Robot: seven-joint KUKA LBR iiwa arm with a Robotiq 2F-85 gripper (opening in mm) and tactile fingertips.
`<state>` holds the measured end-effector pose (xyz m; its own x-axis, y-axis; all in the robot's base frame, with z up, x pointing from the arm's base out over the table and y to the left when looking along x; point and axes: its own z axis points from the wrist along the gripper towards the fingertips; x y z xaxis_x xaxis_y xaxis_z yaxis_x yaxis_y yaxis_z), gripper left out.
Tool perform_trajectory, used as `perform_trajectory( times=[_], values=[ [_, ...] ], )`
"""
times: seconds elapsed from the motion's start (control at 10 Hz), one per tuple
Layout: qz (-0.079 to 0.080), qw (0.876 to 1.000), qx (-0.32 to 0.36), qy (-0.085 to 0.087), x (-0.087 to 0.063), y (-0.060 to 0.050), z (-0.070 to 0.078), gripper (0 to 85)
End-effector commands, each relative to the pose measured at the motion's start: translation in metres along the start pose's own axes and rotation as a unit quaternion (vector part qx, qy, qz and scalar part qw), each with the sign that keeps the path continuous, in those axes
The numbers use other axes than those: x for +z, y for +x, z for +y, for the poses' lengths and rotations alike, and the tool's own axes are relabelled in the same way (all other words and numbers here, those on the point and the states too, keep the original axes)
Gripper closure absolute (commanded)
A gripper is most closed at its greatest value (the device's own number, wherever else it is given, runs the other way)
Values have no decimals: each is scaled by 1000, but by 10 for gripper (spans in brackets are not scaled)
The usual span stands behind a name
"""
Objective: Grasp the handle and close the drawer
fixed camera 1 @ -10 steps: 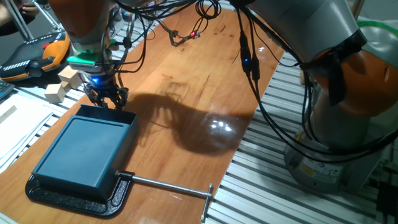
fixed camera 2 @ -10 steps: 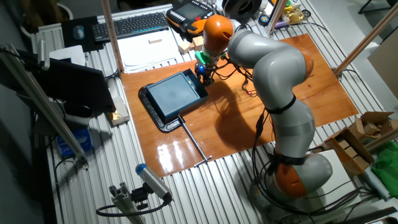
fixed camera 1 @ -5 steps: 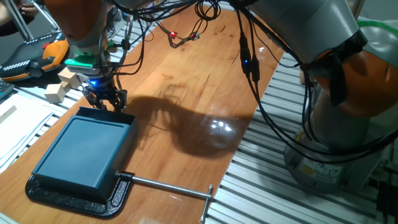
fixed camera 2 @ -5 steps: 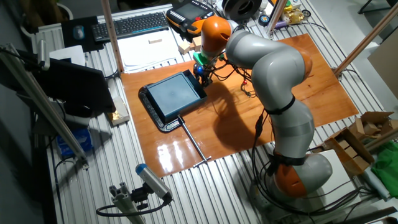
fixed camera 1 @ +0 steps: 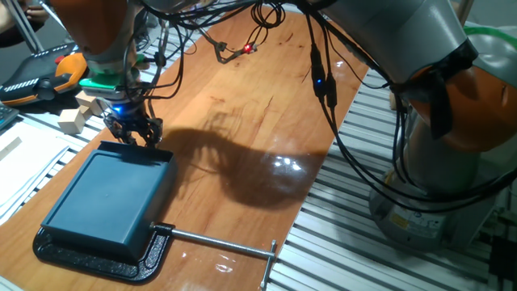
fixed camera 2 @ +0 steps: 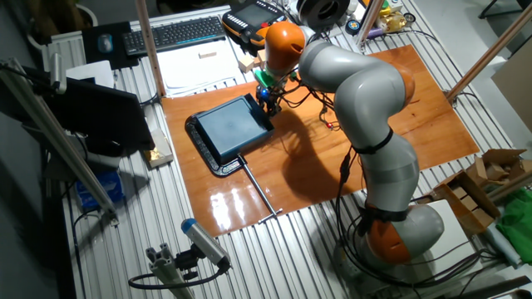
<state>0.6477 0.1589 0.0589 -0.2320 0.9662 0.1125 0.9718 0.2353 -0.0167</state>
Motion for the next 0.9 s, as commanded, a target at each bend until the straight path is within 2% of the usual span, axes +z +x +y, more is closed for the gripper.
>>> perform_trajectory(
  times=[0.0, 0.8],
  values=[
    [0, 1000, 2, 0, 0, 2, 0, 830],
    [-4, 1000, 5, 1, 2, 10, -2, 830]
  ],
)
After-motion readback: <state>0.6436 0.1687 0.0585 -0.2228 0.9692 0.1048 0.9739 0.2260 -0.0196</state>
